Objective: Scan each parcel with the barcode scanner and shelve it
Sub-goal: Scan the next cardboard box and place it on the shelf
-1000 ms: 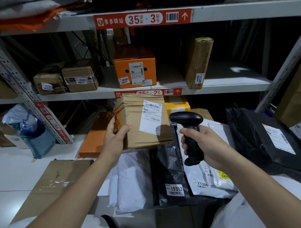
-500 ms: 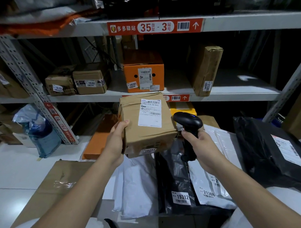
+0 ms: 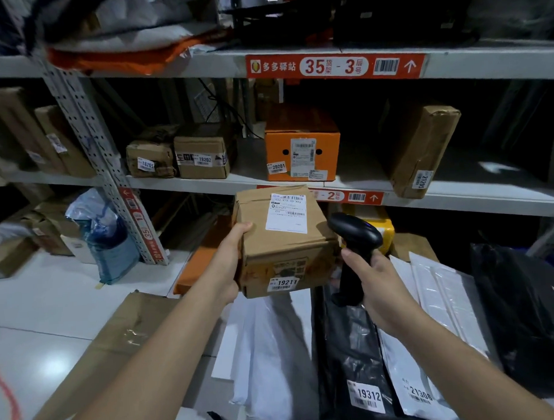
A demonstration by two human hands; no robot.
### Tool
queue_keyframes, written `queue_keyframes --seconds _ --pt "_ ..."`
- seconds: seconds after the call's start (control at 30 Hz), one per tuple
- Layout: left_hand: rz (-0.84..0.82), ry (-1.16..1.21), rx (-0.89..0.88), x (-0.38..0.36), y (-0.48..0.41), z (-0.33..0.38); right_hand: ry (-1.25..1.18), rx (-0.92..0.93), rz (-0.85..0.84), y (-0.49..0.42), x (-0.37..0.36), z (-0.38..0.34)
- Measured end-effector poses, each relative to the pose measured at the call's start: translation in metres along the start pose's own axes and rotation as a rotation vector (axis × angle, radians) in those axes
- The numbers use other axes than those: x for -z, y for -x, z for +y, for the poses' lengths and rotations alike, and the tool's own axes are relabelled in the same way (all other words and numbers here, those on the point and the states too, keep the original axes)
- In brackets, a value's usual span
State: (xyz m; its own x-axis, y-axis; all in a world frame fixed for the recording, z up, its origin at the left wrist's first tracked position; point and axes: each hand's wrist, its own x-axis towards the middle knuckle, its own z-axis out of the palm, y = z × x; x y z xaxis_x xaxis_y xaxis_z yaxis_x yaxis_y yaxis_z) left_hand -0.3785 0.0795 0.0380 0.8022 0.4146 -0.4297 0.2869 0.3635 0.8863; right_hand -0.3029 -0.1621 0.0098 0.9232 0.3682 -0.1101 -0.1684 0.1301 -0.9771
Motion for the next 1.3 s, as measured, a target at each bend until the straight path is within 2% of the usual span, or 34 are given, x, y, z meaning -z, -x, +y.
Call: queue_keyframes --seconds 0.3,0.77,1.13,1.3 --pt "-0.018 0.032 -0.161 0.032 -0.033 0.02 -0.085 -0.042 -0.012 -0.05 -0.046 0.0" --pt "0.233 0.018 -0.272 0.059 -0.09 0.078 -0.147 -0.135 -0.042 -0.13 -0.113 0.005" --pt "0.214 -0.178 -0.457 0.056 -0.146 0.154 -0.382 -0.196 -0.04 -0.189 -0.155 -0.003" --pt "0.169 -0.15 -0.434 0.077 -0.162 0.159 -0.35 -0.155 -0.053 -0.197 -0.166 0.004"
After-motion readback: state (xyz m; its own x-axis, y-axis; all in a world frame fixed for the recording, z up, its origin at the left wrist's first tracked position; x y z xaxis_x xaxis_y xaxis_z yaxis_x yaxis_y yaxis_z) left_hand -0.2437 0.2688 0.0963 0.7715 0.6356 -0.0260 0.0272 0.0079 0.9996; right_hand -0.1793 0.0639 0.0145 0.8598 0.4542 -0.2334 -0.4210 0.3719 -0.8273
